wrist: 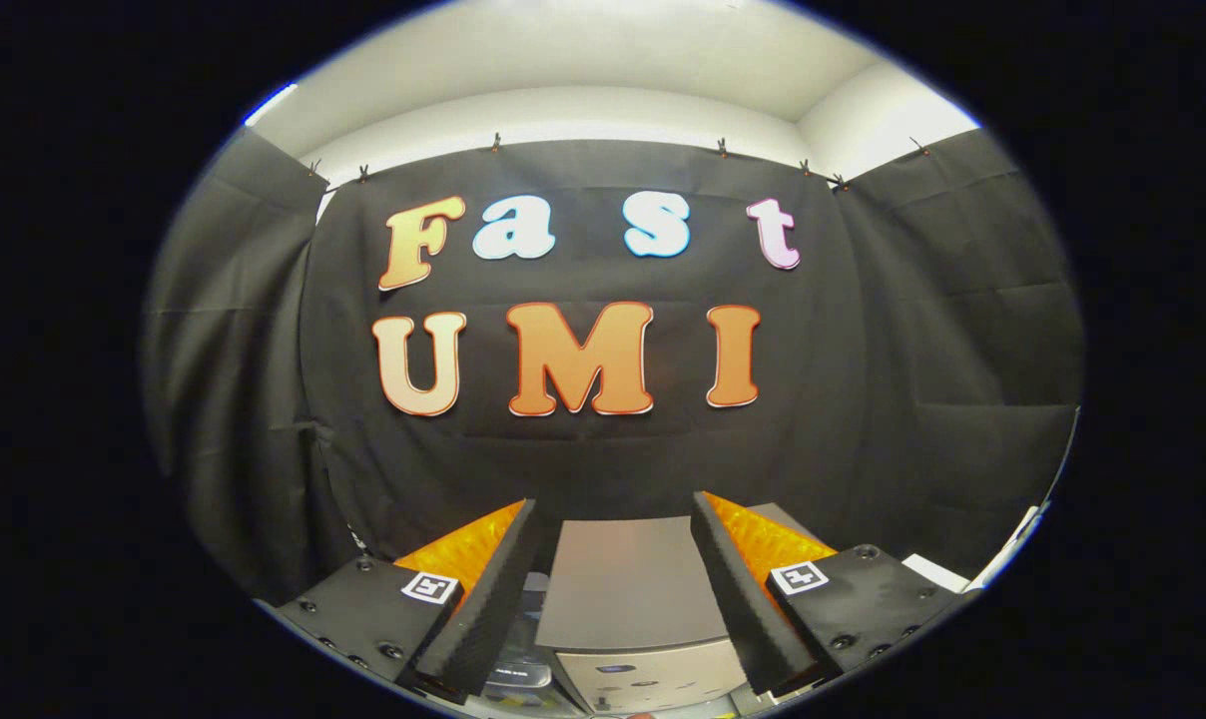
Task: Put the clothes into the washing machine and then close the washing machine lid.
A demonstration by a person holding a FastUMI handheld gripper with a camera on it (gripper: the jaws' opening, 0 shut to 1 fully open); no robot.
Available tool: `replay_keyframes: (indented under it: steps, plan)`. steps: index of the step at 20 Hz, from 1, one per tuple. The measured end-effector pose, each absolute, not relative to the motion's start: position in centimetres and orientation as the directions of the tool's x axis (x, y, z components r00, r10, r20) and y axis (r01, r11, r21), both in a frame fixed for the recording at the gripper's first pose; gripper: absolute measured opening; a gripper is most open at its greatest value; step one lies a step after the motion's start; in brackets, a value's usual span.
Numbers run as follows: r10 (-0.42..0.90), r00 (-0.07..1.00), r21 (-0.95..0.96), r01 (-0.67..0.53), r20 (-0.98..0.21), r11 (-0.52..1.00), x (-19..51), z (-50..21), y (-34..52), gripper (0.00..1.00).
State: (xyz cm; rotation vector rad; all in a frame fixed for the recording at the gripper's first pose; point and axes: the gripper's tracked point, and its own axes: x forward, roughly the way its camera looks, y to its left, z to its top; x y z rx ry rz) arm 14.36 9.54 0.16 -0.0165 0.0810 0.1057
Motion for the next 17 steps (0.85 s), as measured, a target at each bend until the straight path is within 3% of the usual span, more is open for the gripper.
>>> replay_keyframes:
  steps: [9, 17]
  plan:
    - [0.129, 0.991, 0.042, -0.128, -0.017, 0.991, 10.2, 3.7, 1.2, 0.98]
    - [0.132, 0.991, 0.036, -0.131, -0.027, 0.991, 9.5, 3.6, -0.1, 0.98]
